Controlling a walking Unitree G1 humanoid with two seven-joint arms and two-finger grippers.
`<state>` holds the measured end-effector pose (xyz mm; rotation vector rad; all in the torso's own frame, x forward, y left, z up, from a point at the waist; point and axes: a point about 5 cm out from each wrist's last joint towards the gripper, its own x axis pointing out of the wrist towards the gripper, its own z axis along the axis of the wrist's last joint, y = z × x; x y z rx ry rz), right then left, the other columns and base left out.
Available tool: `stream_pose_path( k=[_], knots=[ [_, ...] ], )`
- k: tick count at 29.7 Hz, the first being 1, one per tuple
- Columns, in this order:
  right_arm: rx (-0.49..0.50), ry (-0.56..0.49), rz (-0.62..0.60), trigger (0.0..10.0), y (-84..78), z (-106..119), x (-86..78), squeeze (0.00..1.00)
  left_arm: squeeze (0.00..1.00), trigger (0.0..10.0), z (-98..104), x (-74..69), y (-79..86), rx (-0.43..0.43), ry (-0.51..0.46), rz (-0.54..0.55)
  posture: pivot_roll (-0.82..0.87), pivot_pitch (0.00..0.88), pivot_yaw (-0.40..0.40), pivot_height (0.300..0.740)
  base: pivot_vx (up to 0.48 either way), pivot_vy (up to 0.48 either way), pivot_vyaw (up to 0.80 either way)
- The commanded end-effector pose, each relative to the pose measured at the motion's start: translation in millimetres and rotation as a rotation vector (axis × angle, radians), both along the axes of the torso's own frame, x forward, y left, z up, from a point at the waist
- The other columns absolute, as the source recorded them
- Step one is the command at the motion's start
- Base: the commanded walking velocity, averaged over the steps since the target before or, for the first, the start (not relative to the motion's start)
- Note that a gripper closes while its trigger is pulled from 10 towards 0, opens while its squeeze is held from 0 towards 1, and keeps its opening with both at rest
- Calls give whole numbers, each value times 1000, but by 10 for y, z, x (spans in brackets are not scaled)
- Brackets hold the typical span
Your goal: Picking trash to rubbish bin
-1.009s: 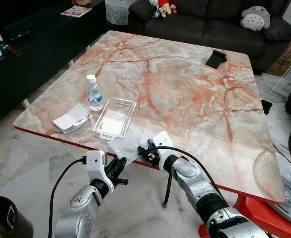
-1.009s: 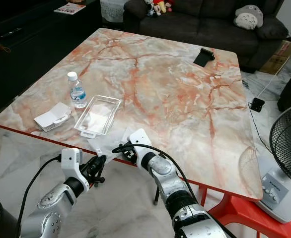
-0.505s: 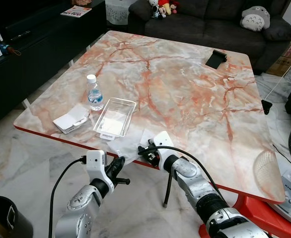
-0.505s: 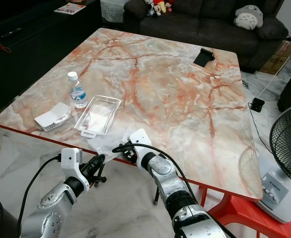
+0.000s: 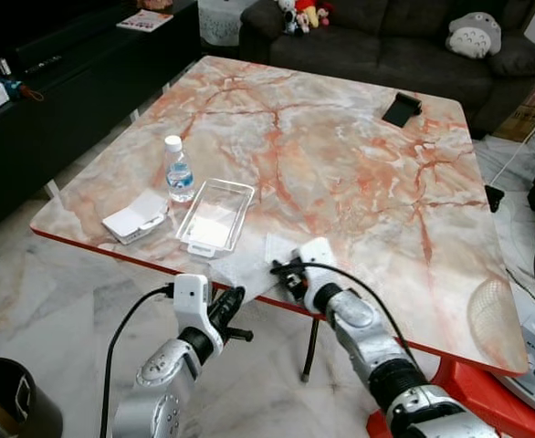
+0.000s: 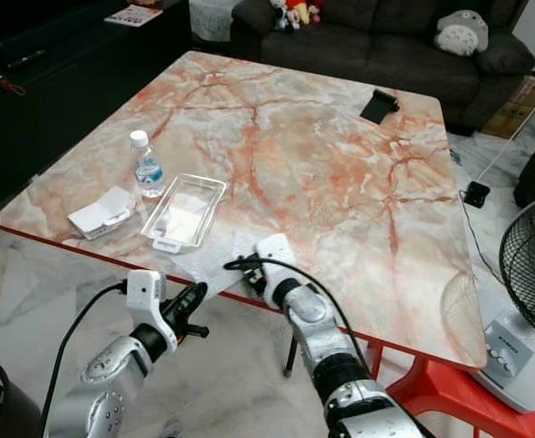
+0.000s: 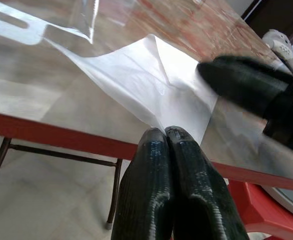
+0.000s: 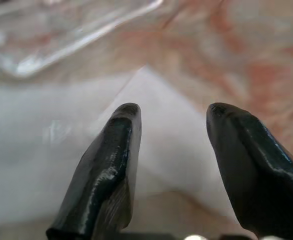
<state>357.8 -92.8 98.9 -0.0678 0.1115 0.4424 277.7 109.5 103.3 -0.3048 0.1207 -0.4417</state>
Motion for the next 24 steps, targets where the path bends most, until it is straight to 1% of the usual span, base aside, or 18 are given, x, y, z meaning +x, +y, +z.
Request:
stream_pose_path(
  k=[1,3,4,5,7,10,11,12,13,15,16,21,22,23,24],
  knots=[
    [50,-41,-19,10000,-24,100,28,0,0,10000,-2,-3,-19,24,-6,6,56,131,-82,740,0,0,0],
    [78,-50,-30,10000,-38,153,50,0,0,10000,-3,1,-23,28,-7,7,55,130,-81,740,0,0,0],
    [81,-53,-37,10000,-45,166,58,522,0,10000,-4,3,-24,29,-7,7,52,128,-81,740,0,0,0],
    [99,-53,-45,10000,-56,184,68,1000,0,10000,-4,5,-25,32,-8,5,52,128,-81,740,0,0,0],
    [112,-51,-48,10000,-60,192,71,1000,0,10000,-3,5,-25,34,-8,5,52,128,-81,740,0,0,0],
    [113,-75,-65,10000,-78,228,82,1000,0,10000,14,10,-26,46,-19,-1,53,125,-81,740,0,0,0],
    [121,-83,-68,10000,-80,241,84,898,0,10000,24,12,-27,50,-24,-3,53,124,-81,740,0,0,0],
    [125,-88,-69,10000,-81,250,85,898,0,10000,31,13,-29,52,-27,-3,53,124,-81,740,0,0,0],
    [134,-101,-75,10000,-87,269,84,0,0,10000,49,13,-38,69,-41,-9,53,123,-81,740,0,0,0],
    [150,-127,-96,10000,-106,307,86,0,0,10000,90,14,-58,97,-68,-18,53,120,-80,740,0,0,0],
    [165,-141,-116,10000,-132,324,89,0,0,10000,123,15,-79,126,-90,-29,53,118,-79,740,0,0,0],
    [179,-161,-148,10000,-176,345,95,0,0,10000,177,20,-119,152,-123,-47,54,113,-79,740,0,0,0],
    [176,-192,-172,10000,-212,366,88,0,0,10000,247,39,-138,199,-175,-37,52,106,-77,740,0,0,0],
    [173,-205,-180,10000,-223,373,83,0,0,10000,276,50,-142,220,-198,-27,52,104,-77,740,0,0,0],
    [173,-205,-180,10000,-223,373,83,0,0,10000,276,50,-142,220,-198,-27,52,104,-77,740,0,0,0]
  ],
)
